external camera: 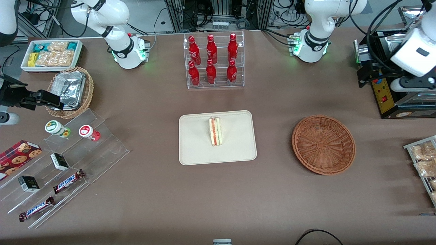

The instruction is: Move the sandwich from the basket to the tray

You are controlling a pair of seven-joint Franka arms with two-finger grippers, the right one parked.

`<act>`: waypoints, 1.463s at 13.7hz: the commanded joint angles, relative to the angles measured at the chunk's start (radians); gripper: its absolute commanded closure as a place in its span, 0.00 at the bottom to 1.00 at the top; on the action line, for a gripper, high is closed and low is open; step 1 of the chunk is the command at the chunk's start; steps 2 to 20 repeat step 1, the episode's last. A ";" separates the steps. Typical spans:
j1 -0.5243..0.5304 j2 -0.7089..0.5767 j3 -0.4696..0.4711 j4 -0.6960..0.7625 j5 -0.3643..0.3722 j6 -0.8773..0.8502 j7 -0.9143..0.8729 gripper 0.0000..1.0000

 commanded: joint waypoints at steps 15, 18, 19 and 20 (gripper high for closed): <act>0.004 0.004 0.005 0.024 0.000 -0.030 0.021 0.00; 0.004 0.004 0.005 0.024 0.000 -0.030 0.021 0.00; 0.004 0.004 0.005 0.024 0.000 -0.030 0.021 0.00; 0.004 0.004 0.005 0.024 0.000 -0.030 0.021 0.00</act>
